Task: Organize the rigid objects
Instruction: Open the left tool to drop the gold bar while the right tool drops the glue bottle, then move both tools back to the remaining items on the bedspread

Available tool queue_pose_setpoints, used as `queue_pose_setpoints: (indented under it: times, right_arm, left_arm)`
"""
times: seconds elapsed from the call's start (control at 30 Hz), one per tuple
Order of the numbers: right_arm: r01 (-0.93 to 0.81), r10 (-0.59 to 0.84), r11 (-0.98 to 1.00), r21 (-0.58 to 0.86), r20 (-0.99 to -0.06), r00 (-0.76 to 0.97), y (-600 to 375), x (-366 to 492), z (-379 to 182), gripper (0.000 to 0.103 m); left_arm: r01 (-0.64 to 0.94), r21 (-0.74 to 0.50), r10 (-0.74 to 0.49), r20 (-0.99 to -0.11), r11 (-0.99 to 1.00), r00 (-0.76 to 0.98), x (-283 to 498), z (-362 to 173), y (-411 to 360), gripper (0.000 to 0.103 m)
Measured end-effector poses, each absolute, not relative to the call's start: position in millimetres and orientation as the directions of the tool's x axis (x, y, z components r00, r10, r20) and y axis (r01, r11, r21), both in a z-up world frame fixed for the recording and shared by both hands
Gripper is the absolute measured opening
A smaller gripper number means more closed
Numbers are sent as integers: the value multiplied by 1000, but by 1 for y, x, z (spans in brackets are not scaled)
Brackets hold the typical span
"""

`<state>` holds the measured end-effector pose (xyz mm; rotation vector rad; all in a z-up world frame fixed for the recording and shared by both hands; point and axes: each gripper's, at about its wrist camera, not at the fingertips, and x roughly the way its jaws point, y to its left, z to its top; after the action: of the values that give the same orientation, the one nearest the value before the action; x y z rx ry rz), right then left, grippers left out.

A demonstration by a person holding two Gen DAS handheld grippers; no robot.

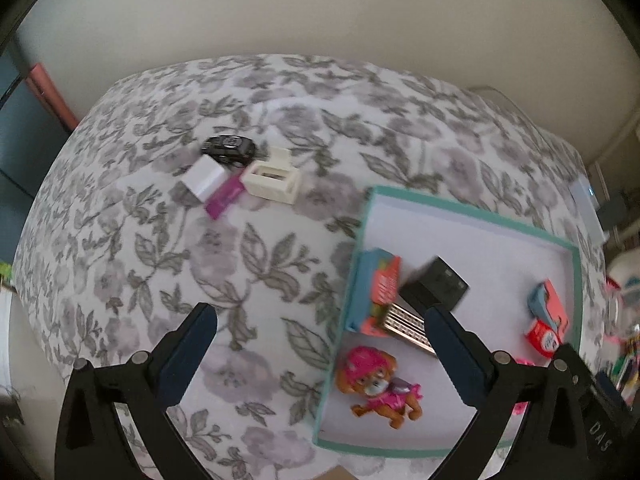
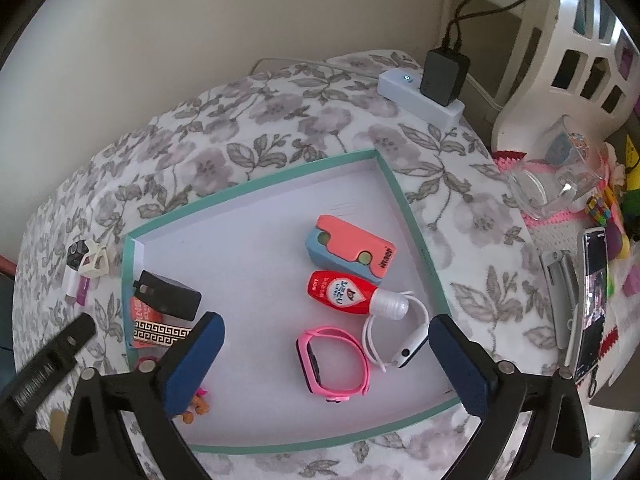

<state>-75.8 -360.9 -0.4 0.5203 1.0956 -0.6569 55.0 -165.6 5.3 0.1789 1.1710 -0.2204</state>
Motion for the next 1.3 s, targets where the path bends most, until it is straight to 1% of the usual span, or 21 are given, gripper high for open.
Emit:
queue_pose_setpoints:
  times: [0.13, 0.27, 0.5, 0.67, 0.87, 0.97, 1.13, 1.3]
  right_arm:
    - [702, -234, 710, 49, -924, 301, -356, -72, 0, 103]
    - [684, -240, 729, 36, -922, 303, -348, -66, 2, 103]
    - [642, -258, 766, 17, -907, 332, -326, -51, 8, 103]
    - [562, -197, 822, 85, -885, 422, -297, -29, 16, 103]
    - [490, -164, 867, 96, -872, 462, -258, -5, 18, 103]
    - [456, -130, 882, 120, -867, 481, -243, 5, 17, 103]
    - [396, -65, 903, 166, -858, 510, -219, 26, 11, 103]
    - [363, -60, 920, 148, -862, 504, -205, 44, 5, 103]
  left_arm:
    - [214, 21, -63, -924, 977, 376, 66, 4, -149, 103]
    - [175, -19, -81, -932, 984, 354, 75, 2, -134, 103]
    - [123, -41, -82, -931, 992, 356, 94, 4, -97, 103]
    - [10, -50, -49, -921, 999, 385, 110, 9, -49, 103]
    - [-85, -88, -49, -921, 992, 387, 123, 8, 1, 103]
    - [-108, -78, -30, -921, 991, 387, 127, 5, 16, 103]
    - [-101, -10, 31, -918, 995, 394, 134, -9, 35, 103]
    - [-85, -31, 4, -922, 996, 386, 147, -21, 43, 103]
